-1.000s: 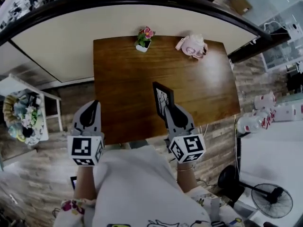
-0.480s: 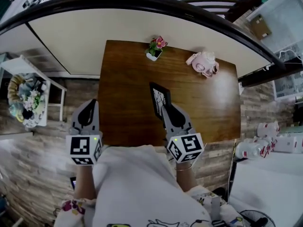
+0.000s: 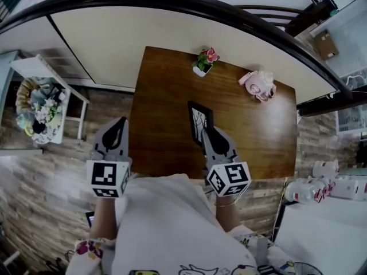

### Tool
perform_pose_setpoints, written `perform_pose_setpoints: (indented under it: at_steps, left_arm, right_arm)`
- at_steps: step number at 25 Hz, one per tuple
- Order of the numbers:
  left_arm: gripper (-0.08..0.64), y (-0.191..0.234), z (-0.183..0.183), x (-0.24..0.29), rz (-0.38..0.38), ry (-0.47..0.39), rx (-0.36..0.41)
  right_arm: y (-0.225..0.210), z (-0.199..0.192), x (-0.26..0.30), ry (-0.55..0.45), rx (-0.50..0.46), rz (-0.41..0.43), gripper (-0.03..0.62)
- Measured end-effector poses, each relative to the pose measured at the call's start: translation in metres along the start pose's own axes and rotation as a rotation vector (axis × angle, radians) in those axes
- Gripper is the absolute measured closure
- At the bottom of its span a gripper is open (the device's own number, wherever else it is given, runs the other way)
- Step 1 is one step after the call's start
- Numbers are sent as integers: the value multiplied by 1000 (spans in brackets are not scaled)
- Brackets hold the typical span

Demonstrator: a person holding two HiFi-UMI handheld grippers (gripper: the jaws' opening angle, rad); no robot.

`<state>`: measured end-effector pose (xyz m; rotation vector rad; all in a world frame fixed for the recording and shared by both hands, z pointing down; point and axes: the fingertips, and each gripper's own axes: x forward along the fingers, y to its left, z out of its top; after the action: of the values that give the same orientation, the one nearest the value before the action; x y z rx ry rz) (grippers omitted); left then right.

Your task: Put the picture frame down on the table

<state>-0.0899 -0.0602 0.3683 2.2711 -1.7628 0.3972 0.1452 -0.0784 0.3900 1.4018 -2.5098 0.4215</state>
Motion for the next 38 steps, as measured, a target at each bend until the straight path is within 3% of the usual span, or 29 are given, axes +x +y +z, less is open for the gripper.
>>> perform_pose_setpoints:
  at_steps: [22,38]
  left_arm:
    - [555,11,-29,5,-51,75,-43]
    - [555,3,-65,20,-121,164,-67]
  right_arm:
    - [24,-5,22,44,14,32,533]
    - [41,-35,43,113,135,82,534]
